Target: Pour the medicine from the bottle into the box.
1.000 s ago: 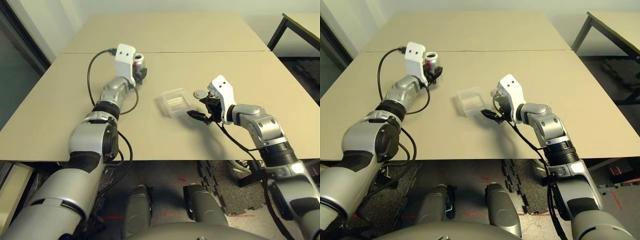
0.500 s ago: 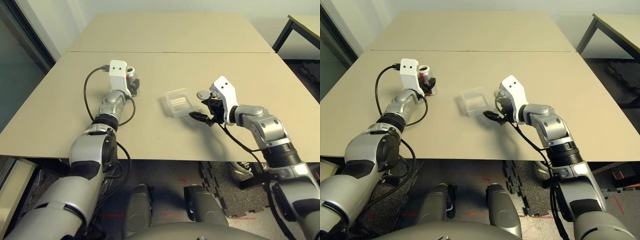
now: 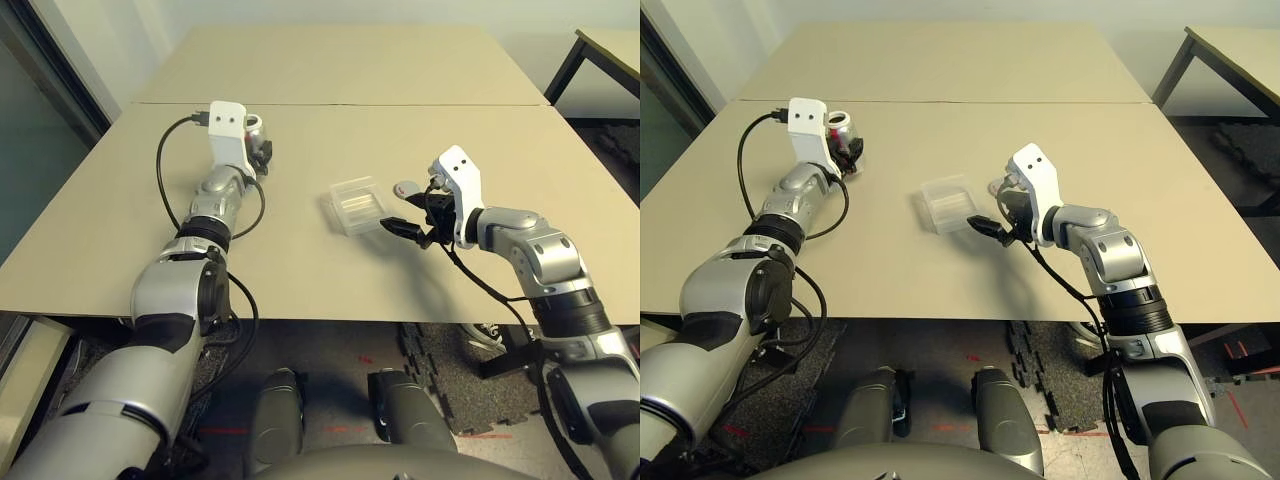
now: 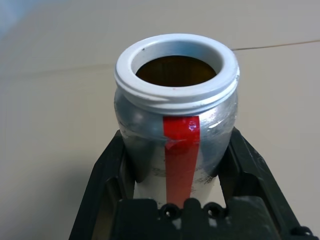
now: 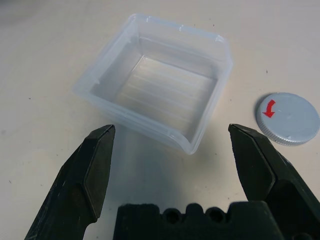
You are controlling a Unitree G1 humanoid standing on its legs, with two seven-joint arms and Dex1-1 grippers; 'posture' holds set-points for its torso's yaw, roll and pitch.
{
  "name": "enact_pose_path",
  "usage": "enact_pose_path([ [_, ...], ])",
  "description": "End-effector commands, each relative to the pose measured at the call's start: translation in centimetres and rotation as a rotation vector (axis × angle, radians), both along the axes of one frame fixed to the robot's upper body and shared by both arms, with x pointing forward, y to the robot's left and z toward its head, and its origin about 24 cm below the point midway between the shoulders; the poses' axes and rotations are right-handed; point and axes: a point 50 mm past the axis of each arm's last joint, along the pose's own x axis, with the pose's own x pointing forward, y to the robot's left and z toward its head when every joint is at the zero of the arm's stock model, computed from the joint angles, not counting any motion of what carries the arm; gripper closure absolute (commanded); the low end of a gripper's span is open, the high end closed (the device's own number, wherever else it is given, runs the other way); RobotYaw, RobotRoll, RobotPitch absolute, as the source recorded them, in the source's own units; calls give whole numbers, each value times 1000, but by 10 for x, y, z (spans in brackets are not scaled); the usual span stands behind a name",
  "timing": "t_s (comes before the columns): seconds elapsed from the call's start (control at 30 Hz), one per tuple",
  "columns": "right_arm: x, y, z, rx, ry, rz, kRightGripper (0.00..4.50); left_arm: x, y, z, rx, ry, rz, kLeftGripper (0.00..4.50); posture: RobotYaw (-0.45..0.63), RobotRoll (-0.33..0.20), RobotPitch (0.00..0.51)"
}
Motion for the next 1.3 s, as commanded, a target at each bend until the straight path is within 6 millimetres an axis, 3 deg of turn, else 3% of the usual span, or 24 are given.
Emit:
enact_pose_path([
  [0.03, -2, -3, -1, -5, 9, 7, 0, 4, -37, 50, 668, -211, -297, 2075, -220, 0, 75],
  [0.1, -2, -4, -2, -10, 13, 9, 0, -2, -70, 61, 1070, -326, -512, 2075, -210, 0, 76],
  [0.13, -1, -4, -3, -11, 13, 8, 0, -4, -81, 62, 1187, -367, -583, 2075, -210, 0, 76],
  [0.27, 0, -2, -9, 1, 16, 7, 0, -11, -114, 38, 1827, -434, -828, 2075, -199, 0, 65],
  [0.43, 2, 6, -14, 27, 11, 3, 0, -14, -130, 22, 2202, -489, -937, 2075, -248, 0, 63],
  [0.67, 2, 8, -14, 47, -3, -20, 0, -17, -160, 30, 2266, -647, -922, 2075, -286, 0, 63],
  [0.97, 2, 4, -14, 39, -4, -28, 0, -19, -166, 41, 2070, -599, -894, 2075, -273, 0, 62],
  [1.07, 3, 4, -14, 32, 1, -18, 0, -16, -156, 37, 2144, -584, -896, 2075, -257, 0, 62],
  [1.2, 3, 4, -14, 27, 6, 0, 0, -9, -139, 26, 2422, -501, -853, 2075, -223, 0, 63],
  [1.3, 4, 6, -14, 28, 8, 4, 0, -15, -153, 19, 2450, -564, -904, 2075, -225, 0, 66],
])
